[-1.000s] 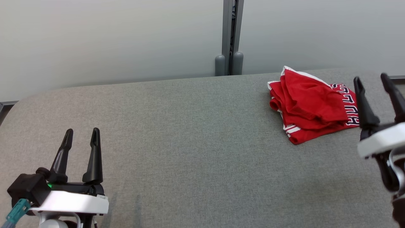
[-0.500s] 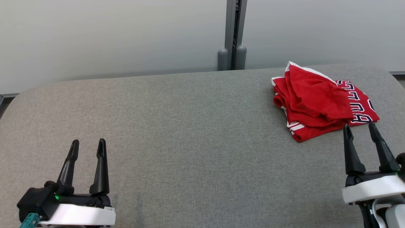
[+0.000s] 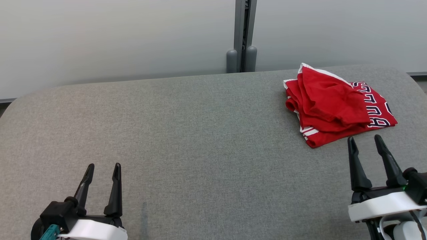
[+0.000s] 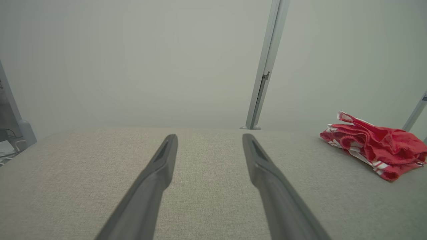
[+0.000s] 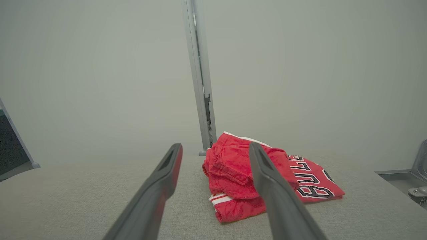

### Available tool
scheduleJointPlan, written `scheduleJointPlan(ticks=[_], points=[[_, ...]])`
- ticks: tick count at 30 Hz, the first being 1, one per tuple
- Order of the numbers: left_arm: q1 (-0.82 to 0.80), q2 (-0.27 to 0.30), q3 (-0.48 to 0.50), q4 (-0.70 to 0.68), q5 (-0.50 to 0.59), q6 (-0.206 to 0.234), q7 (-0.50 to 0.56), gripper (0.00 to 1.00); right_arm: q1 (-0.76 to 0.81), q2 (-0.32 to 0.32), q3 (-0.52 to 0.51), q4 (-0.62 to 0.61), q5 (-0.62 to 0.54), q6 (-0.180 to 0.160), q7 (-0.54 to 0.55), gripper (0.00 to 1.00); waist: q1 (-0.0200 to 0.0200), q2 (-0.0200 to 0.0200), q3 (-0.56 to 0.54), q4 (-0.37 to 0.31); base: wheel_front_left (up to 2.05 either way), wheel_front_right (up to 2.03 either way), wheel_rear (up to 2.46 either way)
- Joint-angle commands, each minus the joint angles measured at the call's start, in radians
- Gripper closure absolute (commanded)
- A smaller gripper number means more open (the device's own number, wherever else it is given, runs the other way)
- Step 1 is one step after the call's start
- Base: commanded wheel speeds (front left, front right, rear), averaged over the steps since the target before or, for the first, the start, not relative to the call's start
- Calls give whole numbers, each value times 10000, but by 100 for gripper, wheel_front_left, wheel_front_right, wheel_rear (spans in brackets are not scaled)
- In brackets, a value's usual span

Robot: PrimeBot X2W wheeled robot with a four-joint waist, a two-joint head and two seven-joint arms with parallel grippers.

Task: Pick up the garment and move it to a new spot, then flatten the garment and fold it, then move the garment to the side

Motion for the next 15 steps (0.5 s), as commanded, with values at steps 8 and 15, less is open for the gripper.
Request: scheduleJointPlan(ticks=[8, 15], points=[[-236, -178, 268, 297, 312, -149, -5, 0, -186, -41, 330, 319, 343, 6, -59, 0, 0, 0, 6, 75, 0, 0, 0], [-303, -263, 379, 352, 390, -226, -5, 0, -197, -178, 496, 503, 335, 6, -60, 0, 0, 0, -32, 170, 0, 0, 0]])
